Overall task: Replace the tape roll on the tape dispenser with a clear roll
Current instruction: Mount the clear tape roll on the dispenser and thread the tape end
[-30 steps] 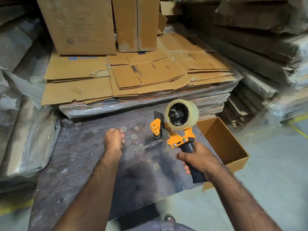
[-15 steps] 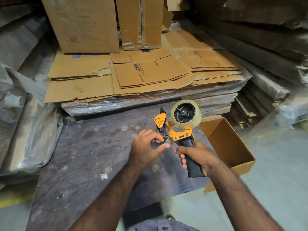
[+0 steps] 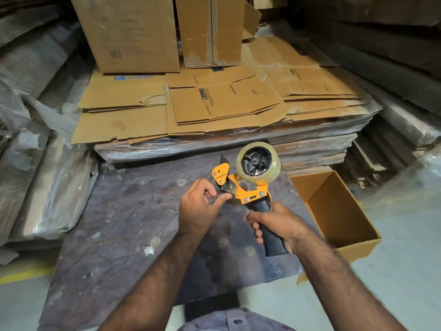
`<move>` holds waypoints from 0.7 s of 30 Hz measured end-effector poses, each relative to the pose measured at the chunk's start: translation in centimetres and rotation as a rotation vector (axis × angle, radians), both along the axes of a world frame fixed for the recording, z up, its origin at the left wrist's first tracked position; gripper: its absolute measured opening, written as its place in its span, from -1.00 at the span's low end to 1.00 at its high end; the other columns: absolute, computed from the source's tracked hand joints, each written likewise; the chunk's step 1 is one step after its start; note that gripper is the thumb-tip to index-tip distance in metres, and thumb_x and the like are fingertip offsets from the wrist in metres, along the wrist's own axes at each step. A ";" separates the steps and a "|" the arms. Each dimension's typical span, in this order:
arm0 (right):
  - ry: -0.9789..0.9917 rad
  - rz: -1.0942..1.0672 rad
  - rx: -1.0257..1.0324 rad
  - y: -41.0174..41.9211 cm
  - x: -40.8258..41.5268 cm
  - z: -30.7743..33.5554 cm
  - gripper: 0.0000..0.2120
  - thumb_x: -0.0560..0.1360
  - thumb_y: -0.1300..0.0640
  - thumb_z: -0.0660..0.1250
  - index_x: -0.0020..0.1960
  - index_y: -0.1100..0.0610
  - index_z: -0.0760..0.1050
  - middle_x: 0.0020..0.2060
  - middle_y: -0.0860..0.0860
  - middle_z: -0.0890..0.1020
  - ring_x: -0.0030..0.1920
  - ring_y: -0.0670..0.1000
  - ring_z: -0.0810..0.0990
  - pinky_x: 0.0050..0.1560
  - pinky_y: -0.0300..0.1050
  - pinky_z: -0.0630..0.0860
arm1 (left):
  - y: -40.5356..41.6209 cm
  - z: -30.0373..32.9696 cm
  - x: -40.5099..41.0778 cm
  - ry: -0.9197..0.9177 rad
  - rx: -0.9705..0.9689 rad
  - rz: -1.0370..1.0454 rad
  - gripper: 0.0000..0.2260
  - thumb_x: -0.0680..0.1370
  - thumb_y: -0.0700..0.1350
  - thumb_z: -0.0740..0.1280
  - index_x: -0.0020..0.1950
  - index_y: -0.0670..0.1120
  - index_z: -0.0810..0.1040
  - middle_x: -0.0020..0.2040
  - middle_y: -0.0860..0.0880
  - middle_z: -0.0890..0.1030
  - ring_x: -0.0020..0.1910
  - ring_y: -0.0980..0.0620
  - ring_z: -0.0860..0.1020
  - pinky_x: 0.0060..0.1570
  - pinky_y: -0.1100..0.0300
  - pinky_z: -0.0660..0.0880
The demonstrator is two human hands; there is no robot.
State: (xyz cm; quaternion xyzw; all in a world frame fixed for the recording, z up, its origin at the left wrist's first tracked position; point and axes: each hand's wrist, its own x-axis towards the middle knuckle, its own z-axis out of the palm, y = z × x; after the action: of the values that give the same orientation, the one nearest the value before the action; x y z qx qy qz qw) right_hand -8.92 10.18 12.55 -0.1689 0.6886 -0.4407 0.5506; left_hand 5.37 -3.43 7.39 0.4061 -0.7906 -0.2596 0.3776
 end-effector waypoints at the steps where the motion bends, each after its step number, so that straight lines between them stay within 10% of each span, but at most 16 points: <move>1: 0.004 0.011 0.001 0.0 -0.3 -0.1 -0.97 0.51 0.33 0.39 -0.08 0.32 0.57 -0.48 0.08 0.50 -0.52 0.01 0.45 -0.49 -0.16 0.48 | -0.2 -0.1 -0.1 0.003 0.018 -0.007 -0.63 0.36 0.12 0.61 -0.20 0.02 0.46 -0.30 0.16 0.42 -0.34 0.18 0.41 -0.34 0.34 0.30; 15: 0.072 -0.005 -0.169 0.2 -3.2 -0.7 -0.89 0.50 0.36 0.36 -0.20 0.24 0.52 -0.49 0.08 0.47 -0.53 0.04 0.41 -0.48 -0.13 0.43 | 0.0 0.6 -0.7 0.228 0.040 0.233 -0.85 0.50 -0.07 0.44 -0.20 -0.02 0.51 -0.33 0.07 0.44 -0.33 0.04 0.44 -0.27 0.04 0.44; 21: -0.315 -0.068 -0.279 -0.2 -4.3 -0.5 -0.76 0.44 0.33 0.44 -0.30 0.12 0.45 -0.48 0.03 0.36 -0.57 -0.04 0.33 -0.56 -0.20 0.35 | 3.9 3.6 -3.5 0.620 0.622 0.063 -0.72 0.49 0.15 0.46 -0.14 -0.05 0.58 -0.39 0.06 0.52 -0.43 0.05 0.44 -0.44 0.21 0.35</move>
State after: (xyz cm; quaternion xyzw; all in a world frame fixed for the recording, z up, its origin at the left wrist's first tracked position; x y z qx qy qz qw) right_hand -13.21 9.97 12.04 -0.1492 0.5318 -0.5711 0.6073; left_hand 1.92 0.45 11.01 0.4275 -0.5116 -0.5829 0.4645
